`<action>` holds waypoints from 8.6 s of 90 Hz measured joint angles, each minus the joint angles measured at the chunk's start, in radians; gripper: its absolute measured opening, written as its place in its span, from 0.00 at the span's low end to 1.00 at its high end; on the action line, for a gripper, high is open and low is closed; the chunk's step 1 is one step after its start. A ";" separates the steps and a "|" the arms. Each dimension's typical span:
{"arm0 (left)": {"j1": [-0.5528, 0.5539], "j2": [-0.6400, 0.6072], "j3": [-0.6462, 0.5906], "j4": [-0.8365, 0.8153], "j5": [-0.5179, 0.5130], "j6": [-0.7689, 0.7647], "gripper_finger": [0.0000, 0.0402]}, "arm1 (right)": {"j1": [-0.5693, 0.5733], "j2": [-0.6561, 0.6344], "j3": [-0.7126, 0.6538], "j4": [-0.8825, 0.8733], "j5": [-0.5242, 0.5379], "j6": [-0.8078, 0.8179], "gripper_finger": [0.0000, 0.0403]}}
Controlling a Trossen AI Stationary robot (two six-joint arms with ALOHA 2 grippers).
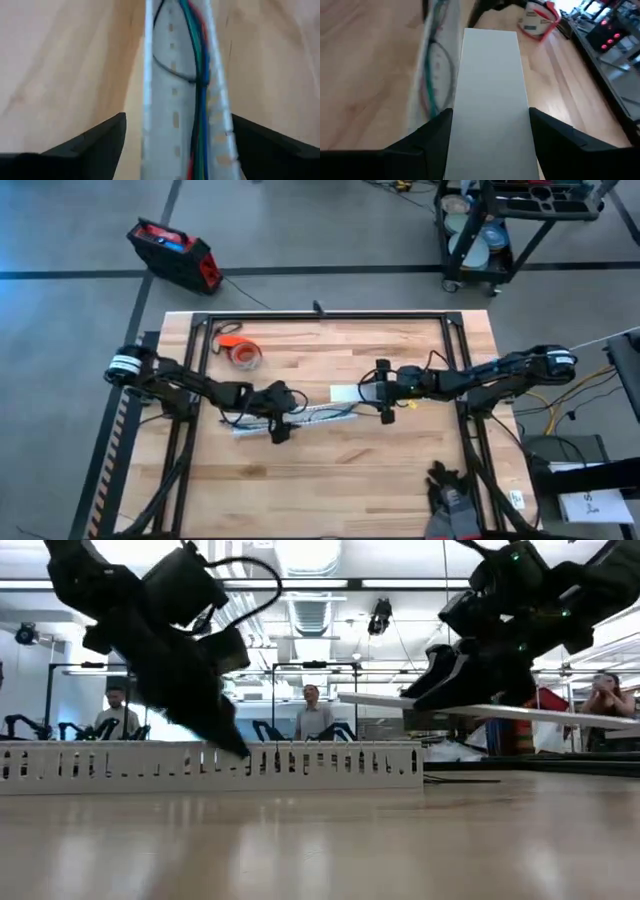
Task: Ziptie cables
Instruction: Close the white cable duct
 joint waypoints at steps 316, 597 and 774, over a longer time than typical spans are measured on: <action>-0.160 0.065 0.432 -0.512 -0.275 0.129 0.89 | 0.210 0.120 0.154 -0.432 -0.019 0.160 0.35; -0.269 -0.209 0.022 -0.058 -0.603 -0.154 0.87 | 0.253 0.315 0.173 0.165 -0.054 0.183 0.54; 0.047 0.258 0.059 0.178 -0.031 0.143 0.64 | -0.076 0.291 0.103 0.119 -0.121 -0.041 0.54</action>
